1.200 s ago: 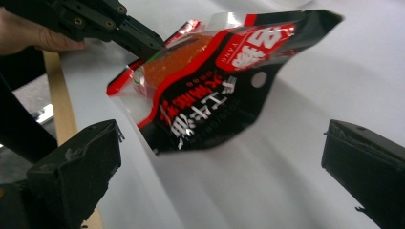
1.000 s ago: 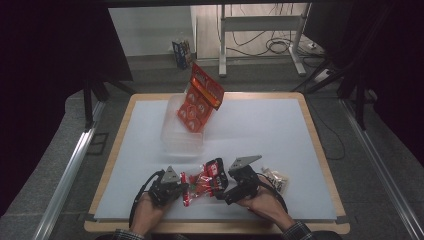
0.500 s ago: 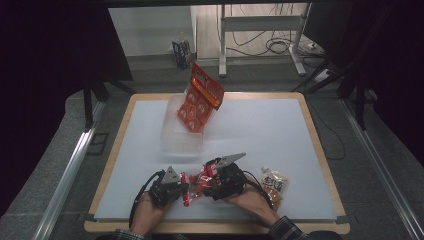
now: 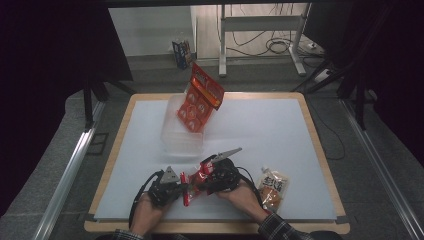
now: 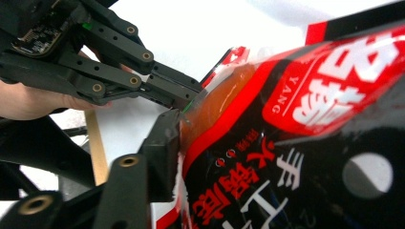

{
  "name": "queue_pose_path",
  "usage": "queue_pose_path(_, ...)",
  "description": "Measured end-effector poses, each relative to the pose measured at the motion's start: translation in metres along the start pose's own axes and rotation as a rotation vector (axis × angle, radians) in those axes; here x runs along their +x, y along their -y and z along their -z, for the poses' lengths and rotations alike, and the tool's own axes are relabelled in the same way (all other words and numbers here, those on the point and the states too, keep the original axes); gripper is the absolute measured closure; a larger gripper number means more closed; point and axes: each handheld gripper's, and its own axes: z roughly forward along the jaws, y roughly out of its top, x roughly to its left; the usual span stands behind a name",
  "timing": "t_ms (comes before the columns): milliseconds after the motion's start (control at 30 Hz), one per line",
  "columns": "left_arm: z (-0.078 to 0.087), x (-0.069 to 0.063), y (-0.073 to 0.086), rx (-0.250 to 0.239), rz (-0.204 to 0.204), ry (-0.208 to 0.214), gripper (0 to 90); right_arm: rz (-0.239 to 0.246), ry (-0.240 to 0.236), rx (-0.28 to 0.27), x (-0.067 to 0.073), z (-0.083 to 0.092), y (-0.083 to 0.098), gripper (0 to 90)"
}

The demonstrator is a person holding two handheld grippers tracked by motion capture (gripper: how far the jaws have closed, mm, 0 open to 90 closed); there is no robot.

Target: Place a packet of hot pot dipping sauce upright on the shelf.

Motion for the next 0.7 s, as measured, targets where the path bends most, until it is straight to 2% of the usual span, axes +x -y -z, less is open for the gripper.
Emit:
queue_pose_path(67,0.001,0.001,0.001,-0.004,-0.001,-0.012,86.1,-0.006,-0.008,0.002,0.000,0.001,-0.001,58.4)
queue_pose_path(167,0.005,0.001,0.001,-0.021,-0.014,-0.045,76.3,0.008,-0.003,0.010,0.002,0.003,-0.005,63.2)
queue_pose_path(367,0.008,-0.004,-0.001,-0.070,-0.045,-0.113,51.1,0.053,0.015,0.001,0.007,0.014,-0.013,69.2)
queue_pose_path(567,0.010,-0.006,-0.001,-0.089,-0.054,-0.140,36.3,0.083,0.040,-0.013,0.009,0.024,-0.016,70.8)
queue_pose_path(700,0.011,-0.004,-0.001,-0.109,-0.029,-0.138,27.6,0.082,0.049,-0.032,0.007,0.033,-0.019,71.0)
